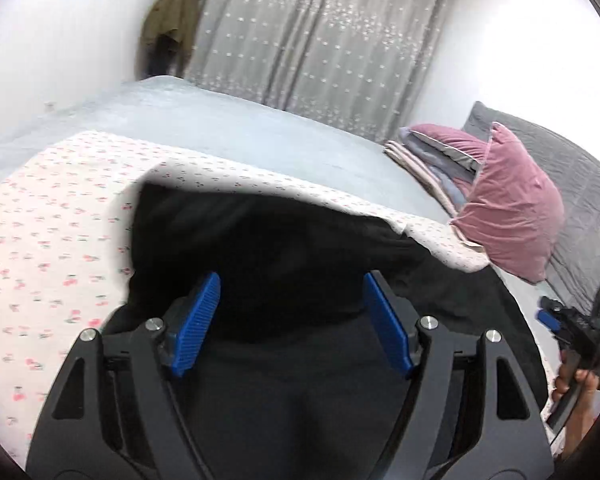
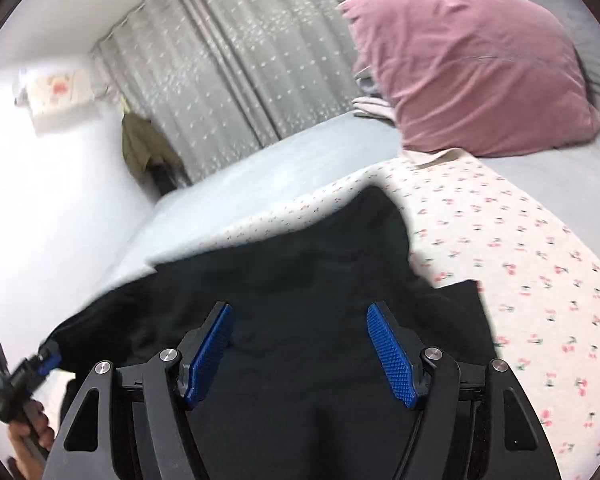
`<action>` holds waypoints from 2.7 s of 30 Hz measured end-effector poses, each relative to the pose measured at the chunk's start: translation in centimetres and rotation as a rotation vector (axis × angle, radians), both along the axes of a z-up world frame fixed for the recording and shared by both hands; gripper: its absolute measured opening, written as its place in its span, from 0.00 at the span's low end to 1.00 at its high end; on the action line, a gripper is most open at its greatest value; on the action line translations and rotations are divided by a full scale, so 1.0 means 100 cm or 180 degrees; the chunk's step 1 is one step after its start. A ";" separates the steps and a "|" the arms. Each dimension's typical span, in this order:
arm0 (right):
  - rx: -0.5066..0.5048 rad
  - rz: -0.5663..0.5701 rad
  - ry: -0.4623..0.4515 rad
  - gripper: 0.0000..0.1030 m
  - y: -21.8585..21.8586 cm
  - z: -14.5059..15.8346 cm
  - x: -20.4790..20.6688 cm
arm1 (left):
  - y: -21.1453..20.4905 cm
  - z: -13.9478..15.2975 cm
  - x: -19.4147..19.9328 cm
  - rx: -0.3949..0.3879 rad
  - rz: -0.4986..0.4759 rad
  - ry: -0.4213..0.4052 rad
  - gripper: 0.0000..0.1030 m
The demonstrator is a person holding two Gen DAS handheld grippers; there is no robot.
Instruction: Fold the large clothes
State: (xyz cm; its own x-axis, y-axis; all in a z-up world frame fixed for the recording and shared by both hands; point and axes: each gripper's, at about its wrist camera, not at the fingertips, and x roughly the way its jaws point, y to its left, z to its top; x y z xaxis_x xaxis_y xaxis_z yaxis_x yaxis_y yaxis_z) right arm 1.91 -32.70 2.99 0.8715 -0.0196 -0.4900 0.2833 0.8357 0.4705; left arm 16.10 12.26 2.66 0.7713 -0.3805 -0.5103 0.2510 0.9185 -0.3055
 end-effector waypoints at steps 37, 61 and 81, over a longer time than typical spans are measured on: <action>-0.1145 -0.0410 0.0194 0.06 -0.044 -0.002 0.099 | 0.026 0.003 0.133 0.0017 0.0405 -0.0032 0.09; -0.1350 0.0788 0.1172 0.73 0.113 -0.068 0.186 | -0.064 -0.068 0.153 0.1344 0.0281 0.0781 0.62; -0.0451 -0.0017 0.1242 0.77 0.027 -0.031 0.042 | -0.064 -0.010 0.032 0.1034 -0.0136 0.0798 0.80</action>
State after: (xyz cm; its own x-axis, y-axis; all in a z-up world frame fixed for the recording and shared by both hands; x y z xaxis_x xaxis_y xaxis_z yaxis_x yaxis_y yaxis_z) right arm 6.08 -29.97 -0.10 0.6207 -0.1146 -0.7757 0.4222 0.8824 0.2075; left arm 19.29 5.84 1.67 0.5947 -0.1977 -0.7793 0.2457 0.9676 -0.0579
